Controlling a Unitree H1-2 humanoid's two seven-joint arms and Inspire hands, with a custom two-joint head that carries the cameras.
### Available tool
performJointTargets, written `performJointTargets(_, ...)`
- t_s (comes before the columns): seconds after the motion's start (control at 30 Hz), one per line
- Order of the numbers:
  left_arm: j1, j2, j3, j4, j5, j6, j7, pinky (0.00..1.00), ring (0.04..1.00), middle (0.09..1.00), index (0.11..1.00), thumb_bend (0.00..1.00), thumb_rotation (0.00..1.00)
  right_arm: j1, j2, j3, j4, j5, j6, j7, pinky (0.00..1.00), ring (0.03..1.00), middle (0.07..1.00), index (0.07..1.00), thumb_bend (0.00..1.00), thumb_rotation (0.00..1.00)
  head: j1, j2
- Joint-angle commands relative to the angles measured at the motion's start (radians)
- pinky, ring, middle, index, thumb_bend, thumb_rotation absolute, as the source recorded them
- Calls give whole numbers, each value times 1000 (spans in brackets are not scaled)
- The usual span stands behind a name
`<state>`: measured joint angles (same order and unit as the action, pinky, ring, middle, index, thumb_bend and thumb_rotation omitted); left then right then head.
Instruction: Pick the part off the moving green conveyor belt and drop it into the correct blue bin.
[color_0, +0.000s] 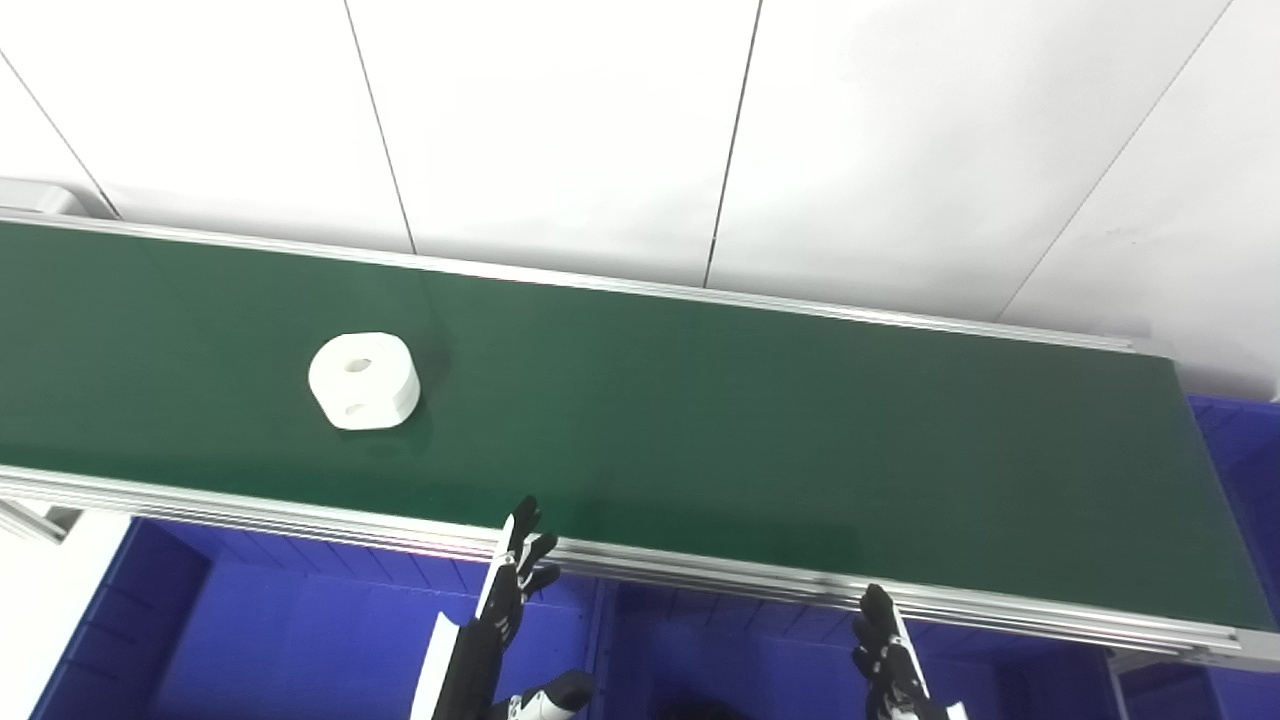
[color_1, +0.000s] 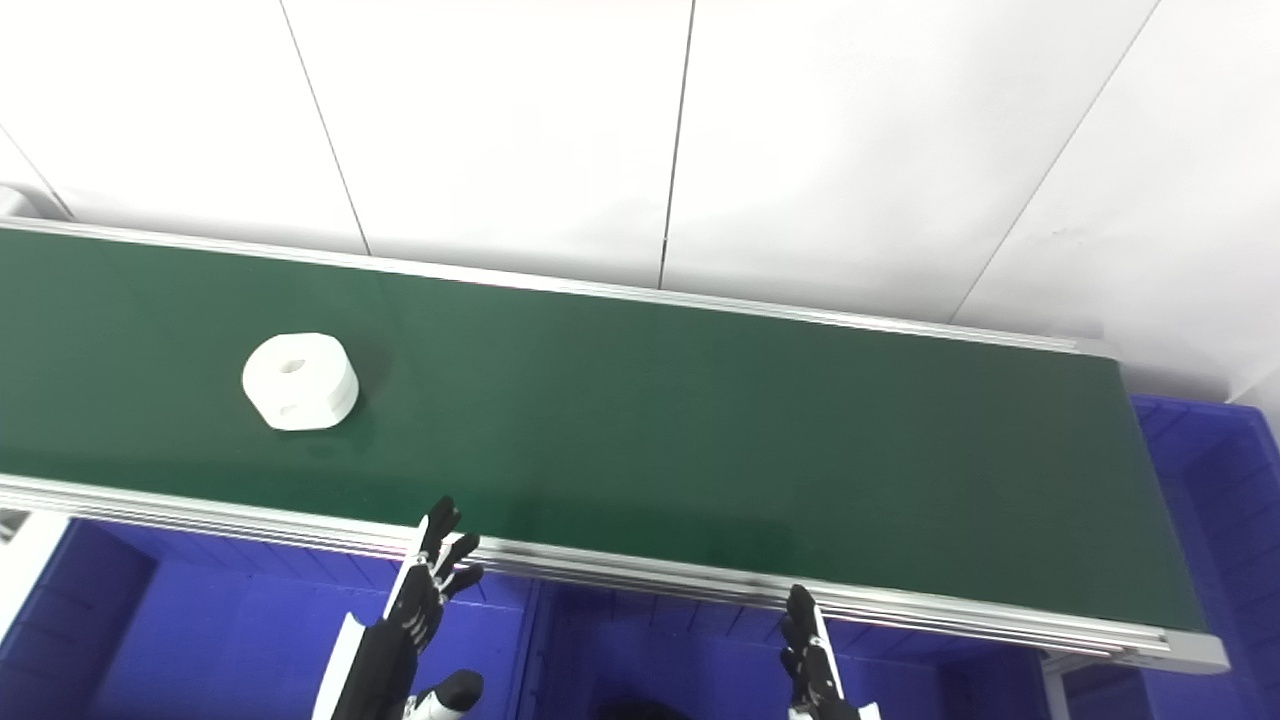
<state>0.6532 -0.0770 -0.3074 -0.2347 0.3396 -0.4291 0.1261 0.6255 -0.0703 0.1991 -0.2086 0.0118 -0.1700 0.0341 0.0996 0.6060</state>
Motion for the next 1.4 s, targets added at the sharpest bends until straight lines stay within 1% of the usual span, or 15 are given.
performJointTargets(0.0,-6,-20,-33,-28,29,-40,40,795,931,1000,1000,855,841,-2,-6,-7,-10,15,-65,20,1000,1000,1000,1000,1000,1000,8,-6)
performJointTargets(0.3,-36,24,-96,-68,129,-41,159,740,925,990,1000,831,833,4,-14,-23,-22,19,-52,34,1000,1000,1000,1000,1000,1000,25,6)
performJointTargets(0.47,-102,41,-98,-183,188,-40,201,755,912,960,1000,845,707,7,-14,-26,-24,25,-54,40,1000,1000,1000,1000,1000,1000,34,10)
performJointTargets(0.5,-130,43,-68,-218,193,-27,180,757,912,958,1000,849,692,6,-14,-25,-24,21,-53,40,1000,1000,1000,1000,1000,1000,35,11)
performJointTargets(0.53,-149,44,-47,-241,196,-17,165,739,888,933,1000,859,592,6,-13,-24,-25,18,-53,40,1000,1000,1000,1000,1000,1000,35,11)
performJointTargets(0.57,-189,66,-12,-279,189,22,127,740,885,926,997,870,557,6,-12,-24,-25,17,-53,40,1000,1000,1000,1000,1000,1000,34,12)
performJointTargets(0.6,-231,97,25,-315,191,68,80,801,907,930,990,891,505,6,-10,-24,-25,17,-53,40,1000,1000,1000,1000,1000,1000,33,13)
performJointTargets(0.7,-339,200,140,-406,220,234,-84,839,944,941,969,934,475,6,-5,-25,-31,19,-43,40,1000,1000,1000,1000,1000,1000,32,12)
performJointTargets(0.77,-401,269,200,-438,216,331,-181,955,986,975,964,958,429,5,-4,-25,-31,22,-42,41,1000,1000,1000,1000,1000,1000,30,9)
performJointTargets(0.83,-457,327,248,-452,241,399,-248,923,974,976,944,982,393,3,-3,-25,-30,24,-44,42,1000,1000,1000,1000,1000,1000,27,8)
performJointTargets(0.97,-551,426,304,-455,290,499,-365,975,986,983,933,979,310,2,-4,-26,-33,29,-39,45,1000,1000,1000,1000,1000,1000,23,9)
performJointTargets(1.07,-607,472,326,-443,325,545,-433,998,985,980,927,977,272,2,-5,-28,-35,35,-38,48,1000,1000,1000,1000,1000,1000,26,12)
performJointTargets(1.1,-623,486,330,-436,338,552,-448,919,949,963,924,990,268,1,-5,-29,-35,39,-38,51,1000,1000,1000,1000,1000,1000,26,12)
performJointTargets(1.17,-665,524,331,-412,372,564,-483,875,914,939,919,998,257,0,-7,-31,-34,33,-40,54,1000,1000,1000,1000,1000,1000,30,14)
performJointTargets(1.37,-769,610,295,-310,456,554,-580,845,867,881,895,1000,244,-2,-9,-30,-38,27,-33,57,1000,1000,1000,1000,1000,1000,29,18)
